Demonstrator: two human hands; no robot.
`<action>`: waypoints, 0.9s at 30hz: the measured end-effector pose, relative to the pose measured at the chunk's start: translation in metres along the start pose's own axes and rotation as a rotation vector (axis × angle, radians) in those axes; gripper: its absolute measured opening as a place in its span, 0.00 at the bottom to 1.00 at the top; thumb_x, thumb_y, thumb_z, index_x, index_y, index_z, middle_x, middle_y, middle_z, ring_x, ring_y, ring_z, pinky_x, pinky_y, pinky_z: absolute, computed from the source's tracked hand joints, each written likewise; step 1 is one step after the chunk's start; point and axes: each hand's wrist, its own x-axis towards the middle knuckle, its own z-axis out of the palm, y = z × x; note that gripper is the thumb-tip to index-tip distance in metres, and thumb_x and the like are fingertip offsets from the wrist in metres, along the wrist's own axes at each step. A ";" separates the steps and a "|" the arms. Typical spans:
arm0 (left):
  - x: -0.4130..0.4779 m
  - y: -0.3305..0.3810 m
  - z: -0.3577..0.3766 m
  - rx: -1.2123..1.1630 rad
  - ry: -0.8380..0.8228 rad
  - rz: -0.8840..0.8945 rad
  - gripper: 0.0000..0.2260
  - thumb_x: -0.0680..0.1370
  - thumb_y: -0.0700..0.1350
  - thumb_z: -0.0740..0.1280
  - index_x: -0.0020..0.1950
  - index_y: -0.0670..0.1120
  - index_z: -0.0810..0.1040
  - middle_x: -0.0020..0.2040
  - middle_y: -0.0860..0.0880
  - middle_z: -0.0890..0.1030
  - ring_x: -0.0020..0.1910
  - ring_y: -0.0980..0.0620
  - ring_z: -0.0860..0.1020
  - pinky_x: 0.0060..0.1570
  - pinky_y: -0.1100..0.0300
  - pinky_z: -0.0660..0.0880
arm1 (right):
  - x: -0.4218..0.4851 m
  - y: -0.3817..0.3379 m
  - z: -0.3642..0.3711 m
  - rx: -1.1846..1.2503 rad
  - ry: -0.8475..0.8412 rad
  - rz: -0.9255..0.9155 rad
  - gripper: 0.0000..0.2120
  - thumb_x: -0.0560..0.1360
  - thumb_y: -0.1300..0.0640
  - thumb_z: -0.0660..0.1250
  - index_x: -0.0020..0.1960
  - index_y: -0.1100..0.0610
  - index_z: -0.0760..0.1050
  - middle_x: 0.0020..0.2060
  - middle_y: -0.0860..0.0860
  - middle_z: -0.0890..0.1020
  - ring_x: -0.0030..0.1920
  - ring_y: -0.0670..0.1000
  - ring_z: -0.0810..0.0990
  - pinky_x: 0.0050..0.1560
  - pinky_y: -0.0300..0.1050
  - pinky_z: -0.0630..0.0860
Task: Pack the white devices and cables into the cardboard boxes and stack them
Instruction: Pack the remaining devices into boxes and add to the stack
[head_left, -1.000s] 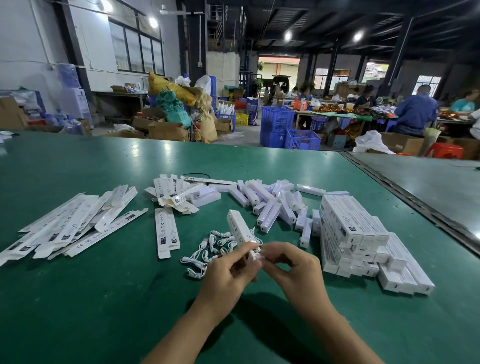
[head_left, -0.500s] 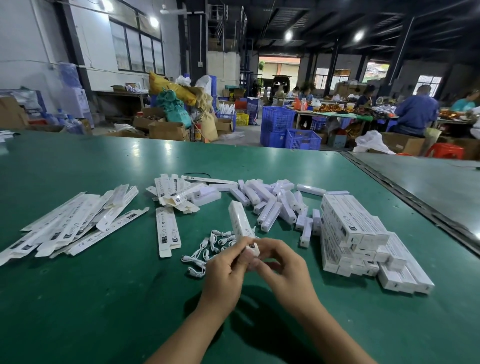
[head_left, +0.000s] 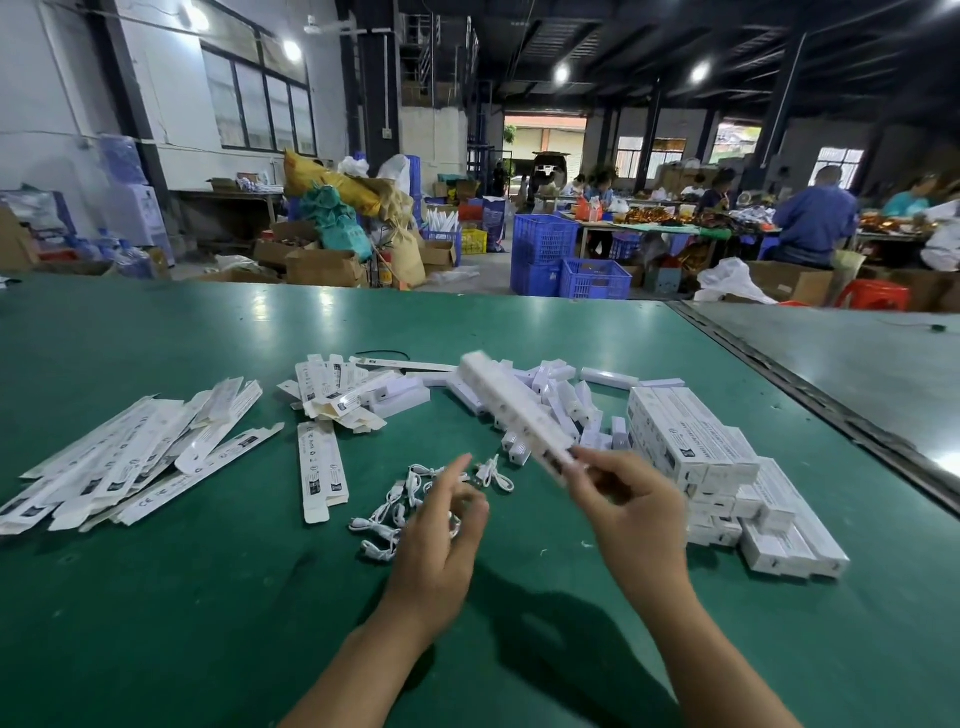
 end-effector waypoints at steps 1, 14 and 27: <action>0.002 -0.002 -0.002 0.005 0.062 -0.015 0.14 0.79 0.61 0.60 0.65 0.67 0.68 0.52 0.62 0.79 0.53 0.57 0.78 0.53 0.60 0.73 | 0.005 0.001 -0.009 -0.040 0.074 -0.043 0.15 0.69 0.68 0.75 0.49 0.51 0.82 0.36 0.42 0.83 0.33 0.38 0.79 0.35 0.26 0.72; 0.020 -0.030 -0.038 0.694 0.185 -0.546 0.25 0.80 0.55 0.64 0.74 0.46 0.68 0.75 0.41 0.67 0.76 0.41 0.58 0.75 0.43 0.55 | 0.042 0.042 -0.097 -0.272 0.793 0.264 0.14 0.75 0.59 0.68 0.60 0.61 0.80 0.53 0.58 0.82 0.44 0.50 0.78 0.42 0.24 0.72; 0.020 -0.039 -0.039 0.750 0.110 -0.629 0.25 0.83 0.60 0.52 0.77 0.50 0.64 0.77 0.47 0.66 0.77 0.42 0.57 0.77 0.44 0.50 | 0.034 0.059 -0.093 -0.412 0.600 0.491 0.14 0.77 0.55 0.63 0.57 0.60 0.82 0.53 0.62 0.83 0.56 0.63 0.78 0.62 0.53 0.70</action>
